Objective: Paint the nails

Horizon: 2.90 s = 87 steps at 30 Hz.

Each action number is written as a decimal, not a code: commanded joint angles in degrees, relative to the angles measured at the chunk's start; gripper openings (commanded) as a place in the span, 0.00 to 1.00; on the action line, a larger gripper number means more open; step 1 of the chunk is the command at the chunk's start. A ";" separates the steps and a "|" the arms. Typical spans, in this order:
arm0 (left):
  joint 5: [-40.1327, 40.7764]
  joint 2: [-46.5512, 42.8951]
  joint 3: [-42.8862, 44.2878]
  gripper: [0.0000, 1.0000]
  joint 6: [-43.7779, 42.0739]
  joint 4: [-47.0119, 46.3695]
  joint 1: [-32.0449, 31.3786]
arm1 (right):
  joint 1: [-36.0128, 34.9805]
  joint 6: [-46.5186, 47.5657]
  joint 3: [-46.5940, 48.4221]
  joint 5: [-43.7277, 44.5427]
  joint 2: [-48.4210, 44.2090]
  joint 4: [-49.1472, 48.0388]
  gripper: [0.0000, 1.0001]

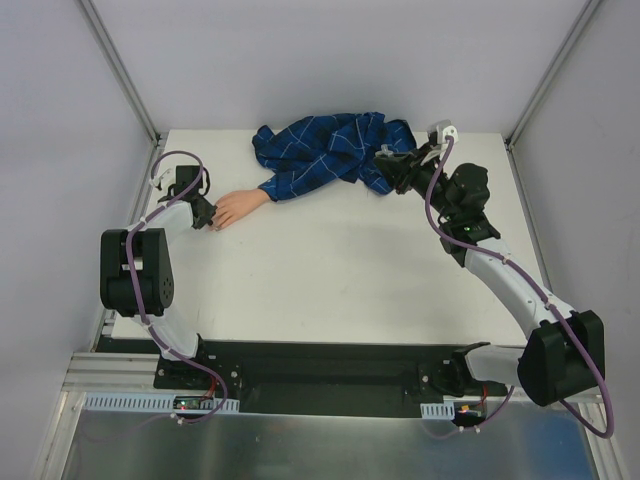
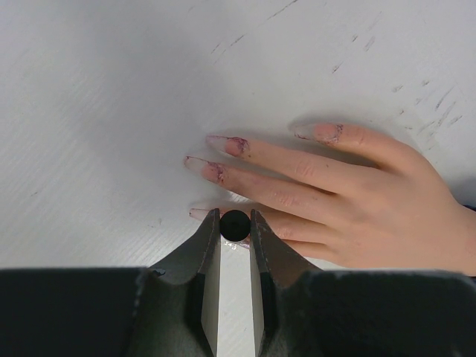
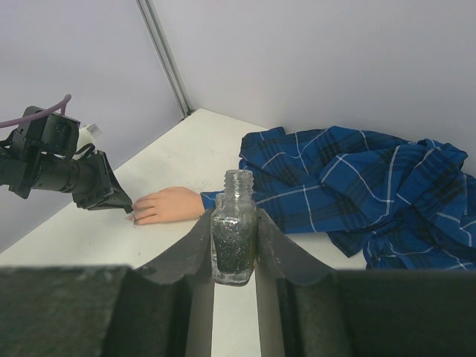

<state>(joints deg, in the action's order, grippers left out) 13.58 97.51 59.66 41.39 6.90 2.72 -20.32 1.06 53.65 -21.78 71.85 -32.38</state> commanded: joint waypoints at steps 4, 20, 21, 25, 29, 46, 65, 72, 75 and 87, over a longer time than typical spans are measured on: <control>0.48 0.31 0.81 0.00 0.63 2.77 0.27 | 0.45 -0.36 0.58 -1.16 0.04 -4.88 0.00; 0.13 -0.66 1.07 0.00 -1.66 0.93 -0.52 | 0.45 -0.44 0.49 -1.16 0.04 -4.97 0.00; 0.13 -0.66 1.25 0.00 -2.18 0.75 -0.87 | 0.45 -0.44 0.58 -1.16 0.04 -4.89 0.00; -0.84 -0.66 1.43 0.00 -2.63 0.14 -1.40 | 0.45 -0.53 0.58 -1.16 0.04 -4.89 0.00; -1.72 -0.48 1.51 0.00 -2.36 -0.30 -1.49 | 0.45 -0.53 0.58 -1.25 0.22 -4.97 0.00; -1.54 -1.89 1.25 0.00 -2.54 -0.92 -1.58 | 0.45 -0.53 0.67 -1.25 0.30 -4.88 0.00; -2.95 -2.50 1.07 0.00 -2.19 -1.62 -1.58 | 0.45 -0.80 1.02 -1.51 0.74 -4.88 0.00; -2.95 -2.94 0.81 0.00 -1.92 -1.62 -1.49 | 0.45 -0.80 1.02 -1.60 0.83 -4.88 0.00; -2.60 -3.47 0.64 0.00 -1.92 -1.62 -1.58 | 0.45 -0.88 1.20 -1.69 1.01 -4.88 0.00; -2.07 -11.90 -3.14 0.00 0.97 1.09 -1.58 | 0.37 -0.62 1.99 -1.51 -0.40 -3.39 0.00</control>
<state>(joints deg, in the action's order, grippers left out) 10.96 92.09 58.65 39.79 6.22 1.48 -20.32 0.67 53.65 -21.96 72.86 -32.40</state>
